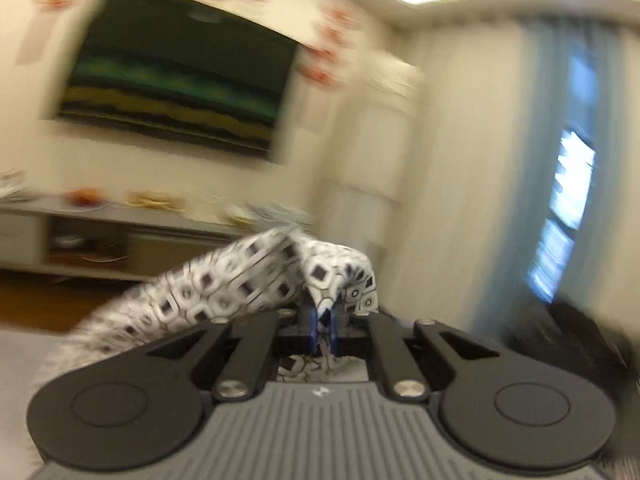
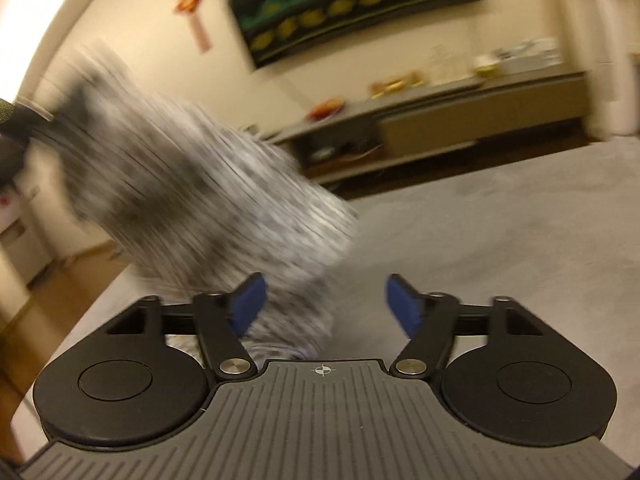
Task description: Fold clothes
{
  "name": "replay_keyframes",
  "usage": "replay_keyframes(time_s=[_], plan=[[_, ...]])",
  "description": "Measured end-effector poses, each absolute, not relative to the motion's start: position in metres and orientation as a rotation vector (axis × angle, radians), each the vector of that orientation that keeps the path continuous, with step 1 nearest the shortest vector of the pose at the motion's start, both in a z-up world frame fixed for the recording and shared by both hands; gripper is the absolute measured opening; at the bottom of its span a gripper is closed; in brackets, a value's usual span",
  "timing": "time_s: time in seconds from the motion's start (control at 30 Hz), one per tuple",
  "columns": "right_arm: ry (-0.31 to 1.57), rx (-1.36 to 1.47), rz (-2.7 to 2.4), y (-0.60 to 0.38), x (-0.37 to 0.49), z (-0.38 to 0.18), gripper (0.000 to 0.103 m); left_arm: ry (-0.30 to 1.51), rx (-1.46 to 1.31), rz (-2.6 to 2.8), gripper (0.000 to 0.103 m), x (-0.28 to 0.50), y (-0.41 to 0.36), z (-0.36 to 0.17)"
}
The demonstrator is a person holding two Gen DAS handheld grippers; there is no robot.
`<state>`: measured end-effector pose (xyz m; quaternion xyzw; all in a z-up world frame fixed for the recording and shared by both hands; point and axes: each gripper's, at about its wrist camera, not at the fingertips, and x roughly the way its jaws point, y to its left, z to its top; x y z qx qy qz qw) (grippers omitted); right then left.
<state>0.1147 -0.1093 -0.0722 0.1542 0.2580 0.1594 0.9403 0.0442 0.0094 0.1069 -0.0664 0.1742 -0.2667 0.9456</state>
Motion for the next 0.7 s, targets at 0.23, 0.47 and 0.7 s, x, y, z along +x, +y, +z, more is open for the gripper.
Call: replay_keyframes(time_s=[0.23,0.47,0.7], plan=[[0.622,0.601,0.161,-0.177,0.131,-0.088,0.071,0.808,-0.164,-0.432,0.039,0.039,0.004,-0.013],[0.623,0.472,0.341,-0.151,0.131,-0.082,0.081,0.776,-0.387,-0.193,0.072,0.056,0.099,-0.013],[0.794,0.205,0.407,-0.102,0.138,-0.104,0.084,0.935,-0.283,-0.072,0.071,0.114,0.079,-0.077]])
